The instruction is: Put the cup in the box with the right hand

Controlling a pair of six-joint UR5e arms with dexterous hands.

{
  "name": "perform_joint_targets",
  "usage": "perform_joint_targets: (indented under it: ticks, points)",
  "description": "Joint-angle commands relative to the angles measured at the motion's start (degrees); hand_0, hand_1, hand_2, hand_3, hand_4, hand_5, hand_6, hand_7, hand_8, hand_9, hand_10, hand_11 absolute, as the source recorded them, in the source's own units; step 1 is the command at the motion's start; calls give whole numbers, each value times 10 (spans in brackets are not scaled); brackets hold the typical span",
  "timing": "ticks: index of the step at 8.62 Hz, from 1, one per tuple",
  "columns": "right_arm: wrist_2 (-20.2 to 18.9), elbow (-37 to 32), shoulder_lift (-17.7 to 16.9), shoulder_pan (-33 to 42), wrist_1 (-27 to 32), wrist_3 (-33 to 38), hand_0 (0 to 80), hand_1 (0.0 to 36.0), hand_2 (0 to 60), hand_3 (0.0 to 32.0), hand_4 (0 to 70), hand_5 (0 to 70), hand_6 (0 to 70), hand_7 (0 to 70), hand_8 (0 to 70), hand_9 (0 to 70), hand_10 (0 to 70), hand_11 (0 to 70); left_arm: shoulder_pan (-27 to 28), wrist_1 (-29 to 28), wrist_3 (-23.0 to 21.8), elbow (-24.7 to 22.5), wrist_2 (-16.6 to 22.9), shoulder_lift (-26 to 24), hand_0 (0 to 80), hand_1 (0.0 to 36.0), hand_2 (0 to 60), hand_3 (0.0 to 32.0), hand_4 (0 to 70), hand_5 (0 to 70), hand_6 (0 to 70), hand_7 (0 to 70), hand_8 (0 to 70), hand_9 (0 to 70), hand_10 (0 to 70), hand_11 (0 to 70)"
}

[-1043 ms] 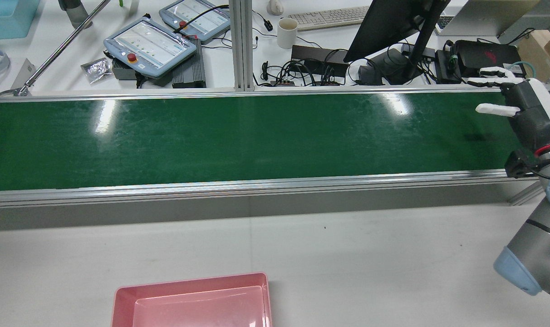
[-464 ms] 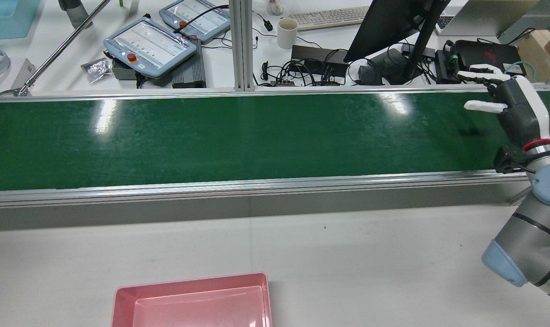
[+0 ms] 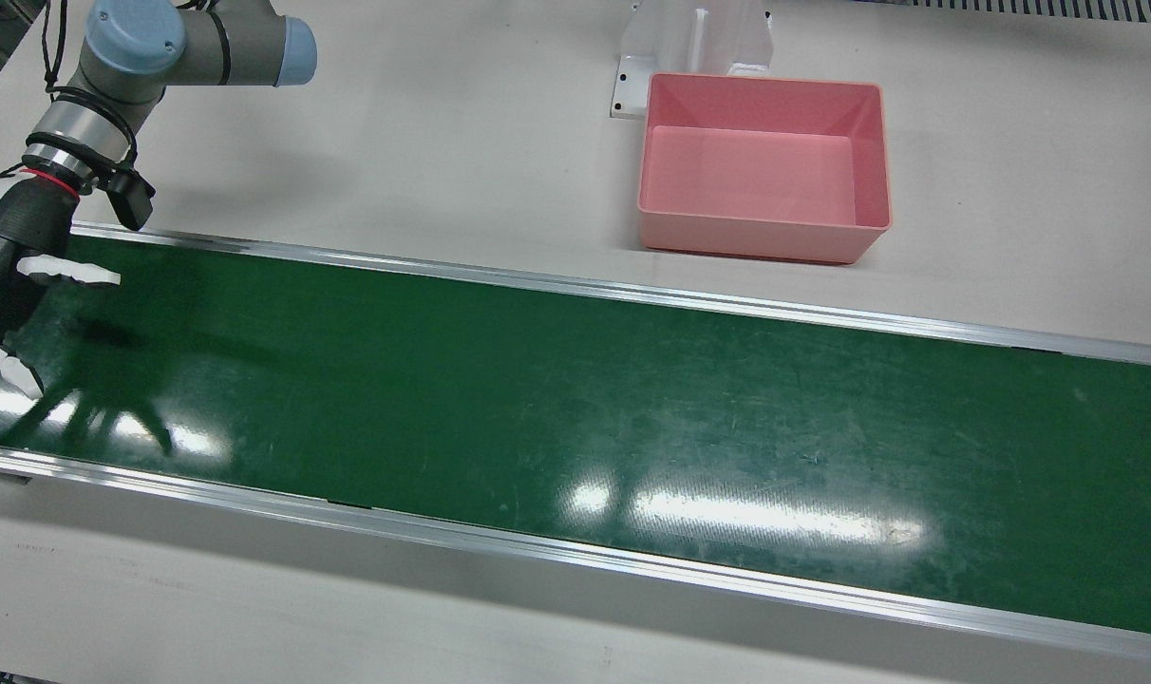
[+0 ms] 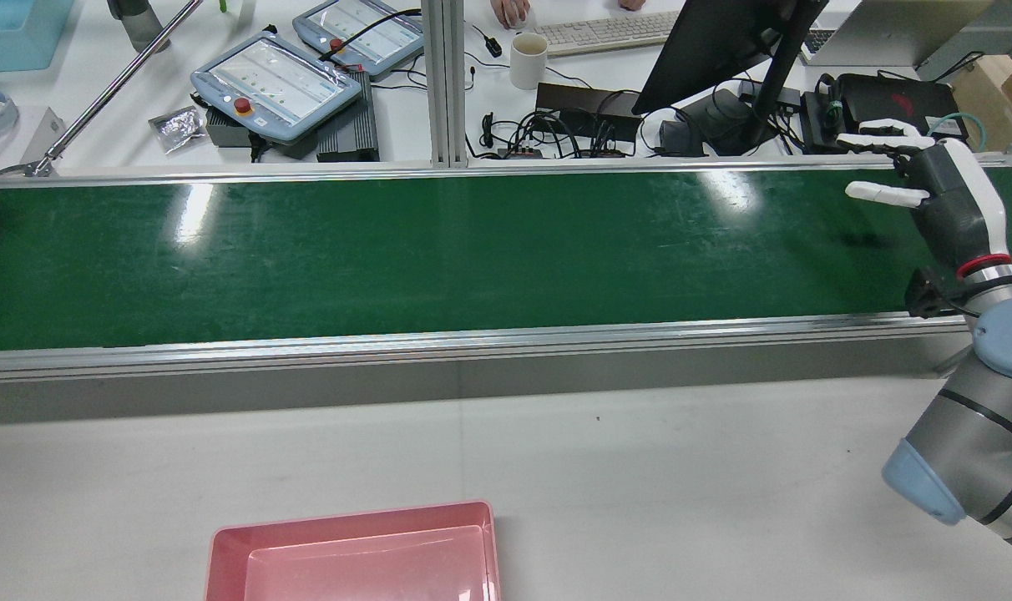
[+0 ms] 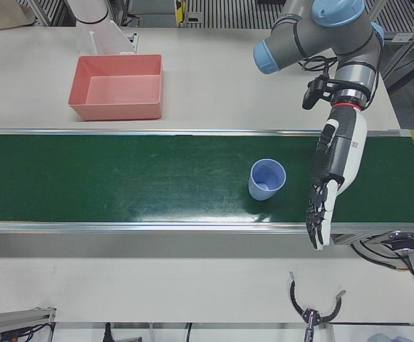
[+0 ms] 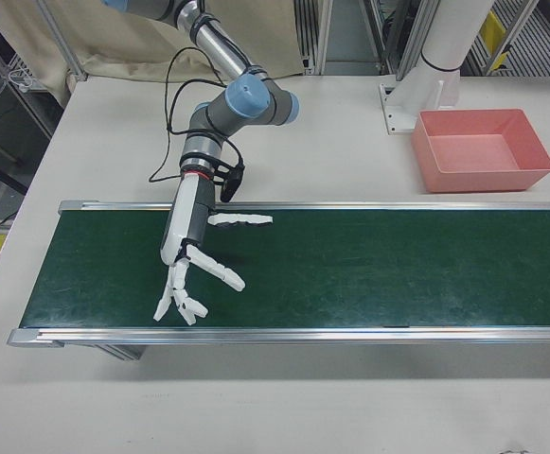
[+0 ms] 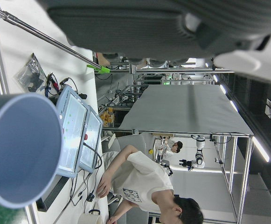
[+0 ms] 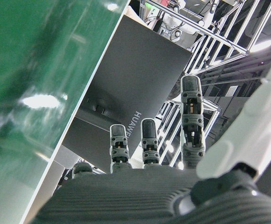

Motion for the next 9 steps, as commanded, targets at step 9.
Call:
perform_joint_targets:
  ticks: [9]
  points:
    - [2,-13,40,-9,-20,-15,430,20,85,198,417,12,52,397,105,216,0,0,0,0,0,0,0,-1,0,0,0,0,0,0,0,0,0,0,0,0]
